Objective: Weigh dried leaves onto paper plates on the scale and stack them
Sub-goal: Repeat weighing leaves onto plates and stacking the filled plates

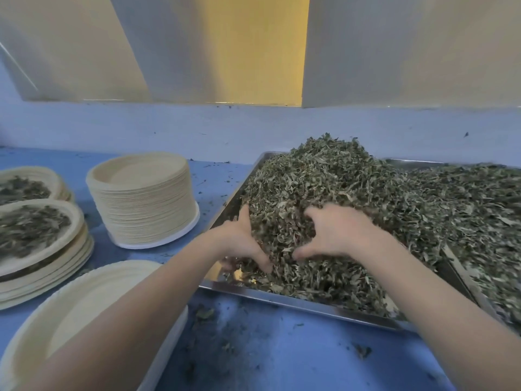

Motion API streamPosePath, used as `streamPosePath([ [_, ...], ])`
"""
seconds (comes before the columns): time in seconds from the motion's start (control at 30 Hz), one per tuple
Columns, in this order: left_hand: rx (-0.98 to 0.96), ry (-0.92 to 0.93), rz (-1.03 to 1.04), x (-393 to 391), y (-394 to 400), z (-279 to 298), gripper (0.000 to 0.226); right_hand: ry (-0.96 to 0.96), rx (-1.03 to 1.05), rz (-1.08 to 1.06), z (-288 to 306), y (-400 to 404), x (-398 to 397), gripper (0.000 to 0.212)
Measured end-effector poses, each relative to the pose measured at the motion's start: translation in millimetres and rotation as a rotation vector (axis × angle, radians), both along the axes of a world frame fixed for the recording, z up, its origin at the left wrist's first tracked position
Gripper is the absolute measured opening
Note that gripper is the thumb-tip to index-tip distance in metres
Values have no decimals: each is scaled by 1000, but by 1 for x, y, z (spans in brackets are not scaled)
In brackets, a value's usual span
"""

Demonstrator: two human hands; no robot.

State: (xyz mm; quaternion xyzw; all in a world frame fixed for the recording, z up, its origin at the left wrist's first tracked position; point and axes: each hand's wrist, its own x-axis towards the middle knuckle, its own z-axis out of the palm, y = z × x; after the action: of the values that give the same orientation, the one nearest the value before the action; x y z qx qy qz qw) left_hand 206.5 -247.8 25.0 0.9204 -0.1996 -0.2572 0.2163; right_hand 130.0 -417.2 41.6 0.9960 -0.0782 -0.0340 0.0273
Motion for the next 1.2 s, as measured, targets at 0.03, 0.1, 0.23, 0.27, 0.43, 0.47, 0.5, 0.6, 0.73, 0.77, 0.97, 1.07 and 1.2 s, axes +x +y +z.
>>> streamPosePath([
  [0.03,-28,63,5,-3,1,0,135,79,65,20,-8,4,-1,96],
  [0.1,-110,176,14,-8,1,-1,129,122,265,78,-16,10,-6,98],
  [0.23,-1,149,-48,-8,8,3,127,55,111,104,-4,6,-21,108],
  [0.27,42,122,-56,-7,9,4,128,72,60,83,-2,4,-24,111],
  [0.43,-116,151,-96,-12,0,-3,127,130,279,98,-17,21,-17,109],
  [0.47,-135,128,-103,-13,-4,-5,126,74,309,110,-21,24,-12,106],
  [0.5,-133,104,-111,-13,-6,-7,125,25,331,120,-24,26,-7,105],
  [0.6,-176,90,-89,-13,-7,-5,116,-42,445,137,-25,31,3,101],
  [0.73,-331,2,-28,-13,3,6,113,-183,618,195,-19,31,10,84],
  [0.77,-355,10,-29,-13,5,8,118,-192,658,210,-18,31,11,87],
  [0.97,-352,-90,-68,-17,9,-1,131,-165,693,185,-28,37,13,73],
  [1.07,-434,-78,92,-14,15,-2,127,-281,828,118,-26,33,10,47],
  [1.2,-280,-237,88,-11,19,5,113,-353,906,86,-18,27,8,38],
])
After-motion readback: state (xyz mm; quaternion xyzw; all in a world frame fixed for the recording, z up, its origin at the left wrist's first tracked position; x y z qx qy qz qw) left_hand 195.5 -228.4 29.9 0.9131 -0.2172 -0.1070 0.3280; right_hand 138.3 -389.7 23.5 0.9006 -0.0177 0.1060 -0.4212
